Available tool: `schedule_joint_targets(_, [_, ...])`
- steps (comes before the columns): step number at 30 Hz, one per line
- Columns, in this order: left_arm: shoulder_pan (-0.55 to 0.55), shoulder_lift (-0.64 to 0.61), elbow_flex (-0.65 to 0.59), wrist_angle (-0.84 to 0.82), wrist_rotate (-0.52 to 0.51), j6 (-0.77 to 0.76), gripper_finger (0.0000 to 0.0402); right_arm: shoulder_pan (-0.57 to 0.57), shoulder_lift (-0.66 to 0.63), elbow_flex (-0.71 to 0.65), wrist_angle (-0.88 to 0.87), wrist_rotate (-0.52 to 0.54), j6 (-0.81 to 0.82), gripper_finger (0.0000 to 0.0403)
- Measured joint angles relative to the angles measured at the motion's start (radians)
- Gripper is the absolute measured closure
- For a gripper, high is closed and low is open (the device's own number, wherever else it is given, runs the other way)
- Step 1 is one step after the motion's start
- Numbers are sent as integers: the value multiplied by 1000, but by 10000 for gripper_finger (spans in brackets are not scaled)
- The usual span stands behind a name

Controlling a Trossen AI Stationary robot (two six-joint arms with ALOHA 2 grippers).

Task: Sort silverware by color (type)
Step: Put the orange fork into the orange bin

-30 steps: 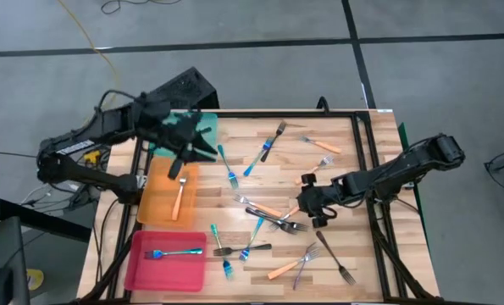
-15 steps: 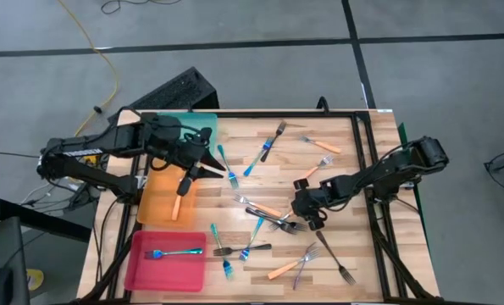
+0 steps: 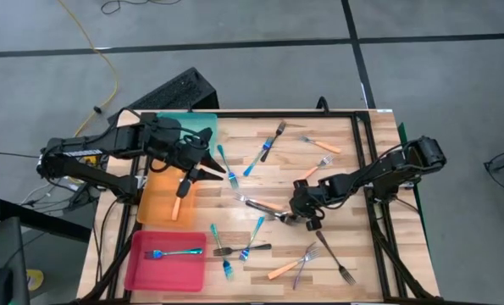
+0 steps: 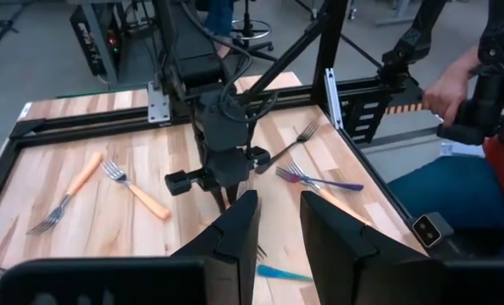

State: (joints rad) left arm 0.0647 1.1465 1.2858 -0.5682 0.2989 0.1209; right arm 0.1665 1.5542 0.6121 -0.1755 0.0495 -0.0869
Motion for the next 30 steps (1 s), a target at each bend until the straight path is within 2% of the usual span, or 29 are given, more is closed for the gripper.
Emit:
schedule_joint_targets(7, [0, 0, 0, 0, -1, 24, 326, 8, -23, 3, -5, 19, 84, 330])
schedule_joint_targets(15, [0, 0, 0, -26, -63, 24, 326, 7, -153, -2, -211, 202, 215, 330])
schedule_joint_targets(18, [0, 0, -12, 1, -64, 28, 326, 9, -201, -2, -289, 239, 252, 330])
schedule_joint_targets(26, [0, -1, -85, 51, -64, 22, 326, 10, -265, 0, -408, 296, 326, 330])
schedule_joint_targets(30, [0, -1, -119, 65, -77, 11, 326, 16, -266, 0, -448, 249, 333, 330])
